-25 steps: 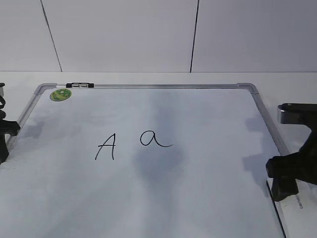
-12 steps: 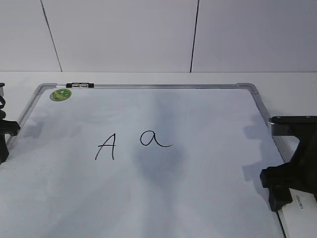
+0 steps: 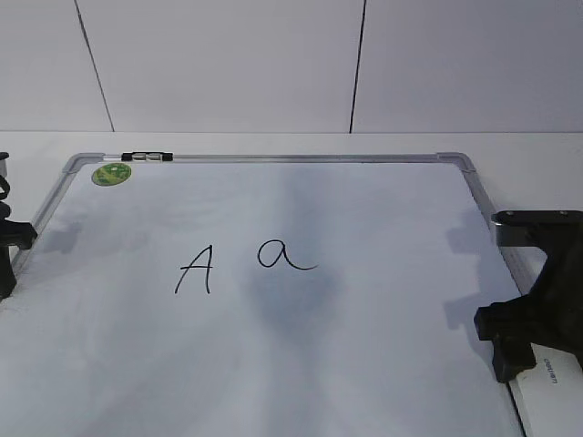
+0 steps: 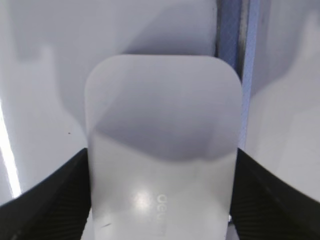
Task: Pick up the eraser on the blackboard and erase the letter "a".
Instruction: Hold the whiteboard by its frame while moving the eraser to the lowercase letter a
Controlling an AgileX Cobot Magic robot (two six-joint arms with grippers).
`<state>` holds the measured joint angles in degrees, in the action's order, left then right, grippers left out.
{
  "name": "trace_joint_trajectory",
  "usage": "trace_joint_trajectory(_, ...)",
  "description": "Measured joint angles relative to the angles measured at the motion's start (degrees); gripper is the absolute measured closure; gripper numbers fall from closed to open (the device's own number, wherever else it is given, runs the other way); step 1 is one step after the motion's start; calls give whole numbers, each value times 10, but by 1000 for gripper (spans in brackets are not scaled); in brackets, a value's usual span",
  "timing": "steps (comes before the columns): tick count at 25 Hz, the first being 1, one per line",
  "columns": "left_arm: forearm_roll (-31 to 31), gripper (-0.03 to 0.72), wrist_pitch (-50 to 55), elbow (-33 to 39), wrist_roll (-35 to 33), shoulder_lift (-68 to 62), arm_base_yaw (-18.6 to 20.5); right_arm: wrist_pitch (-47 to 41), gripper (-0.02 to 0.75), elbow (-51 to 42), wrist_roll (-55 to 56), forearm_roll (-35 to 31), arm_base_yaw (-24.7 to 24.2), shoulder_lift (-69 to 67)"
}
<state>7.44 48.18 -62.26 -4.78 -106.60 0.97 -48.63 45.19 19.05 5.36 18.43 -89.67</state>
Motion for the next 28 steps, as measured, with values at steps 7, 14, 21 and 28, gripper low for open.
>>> trace_joint_trajectory(7, 0, 540, 0, 0, 0, 0, 0, 0, 141, 0, 0, 0, 0, 0)
trace_joint_trajectory(14, 0, 549, 0, 0, 0, 0, 0, 1, 143, 0, 0, 0, 0, 0)
trace_joint_trajectory(21, 0, 564, 1, 0, 0, 0, 0, 0, 178, 0, 0, 0, 0, 0)
trace_joint_trajectory(28, 0, 566, 3, -1, 0, 0, 0, 0, 199, 0, 0, 0, 0, 0)
